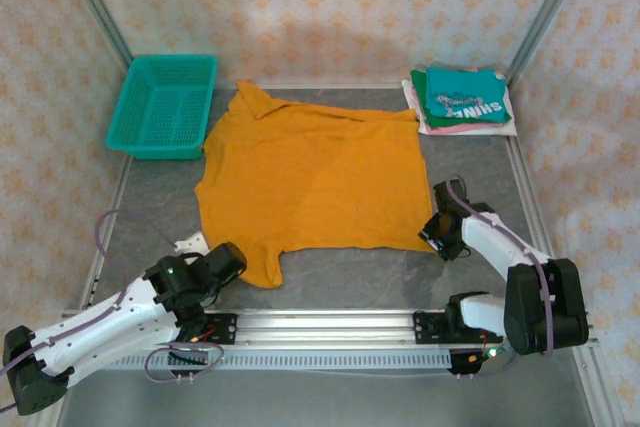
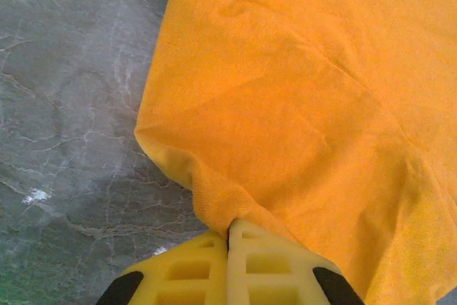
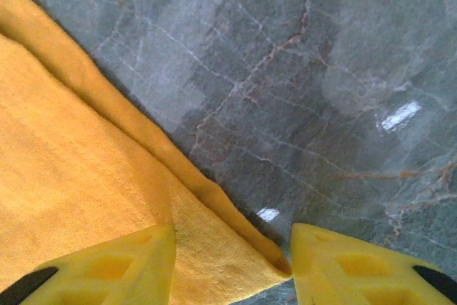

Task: Fold and stack the t-shirts

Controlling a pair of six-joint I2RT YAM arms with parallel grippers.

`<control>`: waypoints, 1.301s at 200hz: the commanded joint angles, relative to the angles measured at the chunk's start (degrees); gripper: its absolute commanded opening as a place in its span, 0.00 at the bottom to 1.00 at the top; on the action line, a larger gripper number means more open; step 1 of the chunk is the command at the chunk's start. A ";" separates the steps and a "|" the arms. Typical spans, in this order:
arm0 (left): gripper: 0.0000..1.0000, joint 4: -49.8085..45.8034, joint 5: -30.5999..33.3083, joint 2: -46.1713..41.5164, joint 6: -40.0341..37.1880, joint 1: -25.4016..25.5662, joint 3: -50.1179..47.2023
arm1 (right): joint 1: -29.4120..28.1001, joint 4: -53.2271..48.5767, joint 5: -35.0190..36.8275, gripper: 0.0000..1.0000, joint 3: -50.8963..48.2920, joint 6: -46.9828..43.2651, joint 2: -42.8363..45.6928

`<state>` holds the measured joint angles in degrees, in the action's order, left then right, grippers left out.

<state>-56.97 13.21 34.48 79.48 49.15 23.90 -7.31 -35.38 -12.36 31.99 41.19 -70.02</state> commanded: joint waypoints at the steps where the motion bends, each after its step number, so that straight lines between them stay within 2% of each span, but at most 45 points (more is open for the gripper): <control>1: 0.00 -4.03 4.56 -0.03 -0.39 0.01 -1.14 | 0.19 2.06 -1.00 0.40 -1.46 1.43 -0.03; 19: 0.00 -4.05 4.72 -0.20 -0.38 0.03 -1.05 | 0.17 2.31 -1.75 0.36 -1.66 1.74 -0.13; 35: 0.00 -4.57 5.06 -0.59 -0.19 0.06 -0.83 | 0.19 1.33 -1.23 0.23 -1.32 1.79 0.74; 77: 0.00 -7.78 7.40 -3.10 0.10 0.07 0.66 | 0.17 -2.04 1.53 0.00 -0.57 1.75 5.77; 130: 0.00 -12.04 10.74 -2.88 -2.60 0.04 5.34 | 0.28 -4.28 2.98 0.00 -0.15 0.97 9.26; 169: 0.00 -11.18 13.57 -1.55 -7.41 -1.14 9.67 | 0.28 -5.61 4.21 0.00 3.74 -1.46 9.66; 204: 0.00 -6.63 11.52 0.94 -16.69 -7.05 13.29 | 0.28 -6.40 5.86 0.00 7.08 -4.63 8.61; 236: 0.00 -1.10 7.42 9.10 -26.58 -12.18 18.40 | 0.32 -6.60 5.54 0.00 9.76 -7.49 5.76; 245: 0.00 -0.21 5.38 10.38 -29.51 -15.12 19.59 | 0.28 -6.15 5.95 0.00 10.14 -7.87 5.44; 260: 0.00 2.73 -1.99 12.04 -36.35 -23.36 20.51 | 0.28 -5.93 7.14 0.00 11.22 -8.53 4.77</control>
<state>-59.13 18.63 44.42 55.75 34.61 41.87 -7.07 -39.88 -8.86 40.75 35.24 -64.31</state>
